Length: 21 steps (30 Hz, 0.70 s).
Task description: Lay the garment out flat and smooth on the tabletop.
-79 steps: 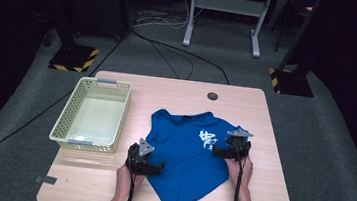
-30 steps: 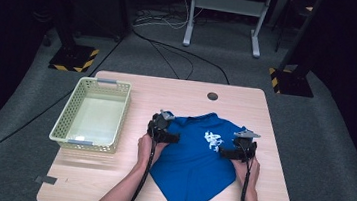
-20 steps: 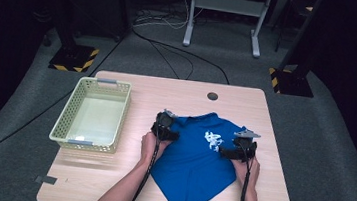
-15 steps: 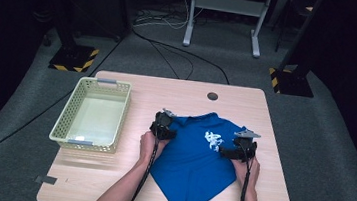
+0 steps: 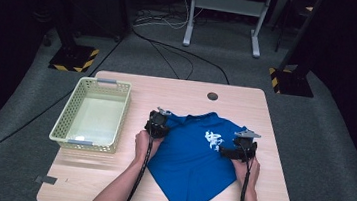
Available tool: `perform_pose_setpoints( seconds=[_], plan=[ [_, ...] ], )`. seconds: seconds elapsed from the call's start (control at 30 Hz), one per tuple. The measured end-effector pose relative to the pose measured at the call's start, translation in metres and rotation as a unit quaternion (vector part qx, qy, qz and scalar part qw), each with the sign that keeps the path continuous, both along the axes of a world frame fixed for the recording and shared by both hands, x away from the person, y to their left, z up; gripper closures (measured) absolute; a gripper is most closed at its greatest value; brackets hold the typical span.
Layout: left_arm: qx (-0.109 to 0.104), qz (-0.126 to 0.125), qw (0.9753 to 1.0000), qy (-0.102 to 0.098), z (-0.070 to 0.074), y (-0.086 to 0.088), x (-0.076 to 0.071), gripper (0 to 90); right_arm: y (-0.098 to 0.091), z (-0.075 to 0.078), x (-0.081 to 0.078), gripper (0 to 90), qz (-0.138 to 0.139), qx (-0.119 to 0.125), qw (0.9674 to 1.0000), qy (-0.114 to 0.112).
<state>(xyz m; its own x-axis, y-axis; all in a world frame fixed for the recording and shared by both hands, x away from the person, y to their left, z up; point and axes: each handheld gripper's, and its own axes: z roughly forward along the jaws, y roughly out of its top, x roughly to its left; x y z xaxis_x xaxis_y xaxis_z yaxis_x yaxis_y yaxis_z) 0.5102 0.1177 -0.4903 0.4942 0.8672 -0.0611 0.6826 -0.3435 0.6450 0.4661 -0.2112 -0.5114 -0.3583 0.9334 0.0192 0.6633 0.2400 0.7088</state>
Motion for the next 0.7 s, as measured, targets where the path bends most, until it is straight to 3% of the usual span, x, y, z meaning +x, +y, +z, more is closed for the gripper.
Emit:
perform_pose_setpoints(
  seconds=[0.37,0.53,0.7],
  plan=[
    [-0.021,0.018,0.9995,-0.013,0.008,0.019,0.001,85.4,0.000,0.000,0.000,3.5,-0.002,0.000,1.0000,-0.001],
    [-0.026,0.037,0.9986,-0.026,0.014,0.030,0.001,85.3,0.000,0.000,0.000,3.6,-0.003,0.000,1.0000,-0.001],
    [-0.014,0.066,0.9974,-0.027,0.016,0.044,0.003,85.1,0.000,0.000,0.000,3.6,-0.003,0.000,1.0000,-0.001]
  ],
)
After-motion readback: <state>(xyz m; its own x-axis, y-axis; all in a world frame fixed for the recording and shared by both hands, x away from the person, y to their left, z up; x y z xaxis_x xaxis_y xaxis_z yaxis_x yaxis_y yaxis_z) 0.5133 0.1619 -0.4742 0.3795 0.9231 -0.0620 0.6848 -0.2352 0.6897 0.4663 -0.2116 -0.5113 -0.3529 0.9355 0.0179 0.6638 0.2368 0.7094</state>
